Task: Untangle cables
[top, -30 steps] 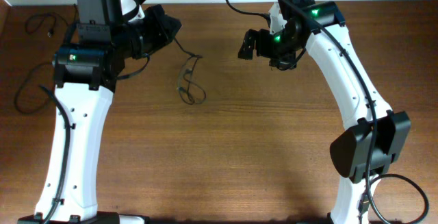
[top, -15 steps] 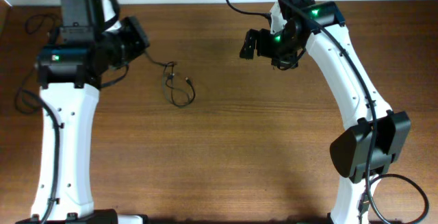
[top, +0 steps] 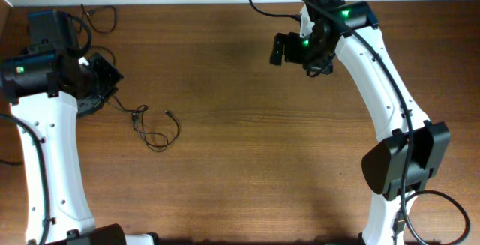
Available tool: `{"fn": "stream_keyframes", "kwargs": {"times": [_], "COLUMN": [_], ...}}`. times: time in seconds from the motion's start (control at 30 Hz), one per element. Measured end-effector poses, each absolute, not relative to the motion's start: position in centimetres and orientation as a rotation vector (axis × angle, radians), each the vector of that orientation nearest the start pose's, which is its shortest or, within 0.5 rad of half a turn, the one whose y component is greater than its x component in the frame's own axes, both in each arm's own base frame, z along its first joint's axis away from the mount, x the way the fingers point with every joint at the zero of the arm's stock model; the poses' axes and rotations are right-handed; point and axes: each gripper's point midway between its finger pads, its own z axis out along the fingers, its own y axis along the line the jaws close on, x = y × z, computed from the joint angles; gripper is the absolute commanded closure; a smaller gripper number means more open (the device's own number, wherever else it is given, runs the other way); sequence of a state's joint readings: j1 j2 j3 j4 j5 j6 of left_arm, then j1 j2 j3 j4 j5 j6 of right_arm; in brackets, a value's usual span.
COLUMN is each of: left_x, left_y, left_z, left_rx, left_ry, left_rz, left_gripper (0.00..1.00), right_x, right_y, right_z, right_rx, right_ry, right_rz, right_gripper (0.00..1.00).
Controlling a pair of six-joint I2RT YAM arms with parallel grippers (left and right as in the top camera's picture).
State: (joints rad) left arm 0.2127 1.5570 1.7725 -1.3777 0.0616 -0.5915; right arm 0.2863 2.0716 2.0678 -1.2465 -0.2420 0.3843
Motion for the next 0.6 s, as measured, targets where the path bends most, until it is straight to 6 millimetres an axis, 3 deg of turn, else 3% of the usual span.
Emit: {"fn": "stream_keyframes", "kwargs": {"times": [0.23,0.6], "left_x": [31.9,30.8], "left_y": [6.0,5.7], "left_z": [25.7,25.3], "left_rx": [-1.193,-1.252], "left_ry": [2.551,2.582], "left_rz": [-0.181,-0.174], "left_gripper": [1.0,1.0], "right_x": [43.4,44.1], "right_y": [14.9,11.2], "right_z": [16.9,16.7], "right_rx": [0.122,0.248], "right_ry": [2.908,2.904], "right_rz": [0.312,0.263], "right_gripper": [0.02,0.01]}}
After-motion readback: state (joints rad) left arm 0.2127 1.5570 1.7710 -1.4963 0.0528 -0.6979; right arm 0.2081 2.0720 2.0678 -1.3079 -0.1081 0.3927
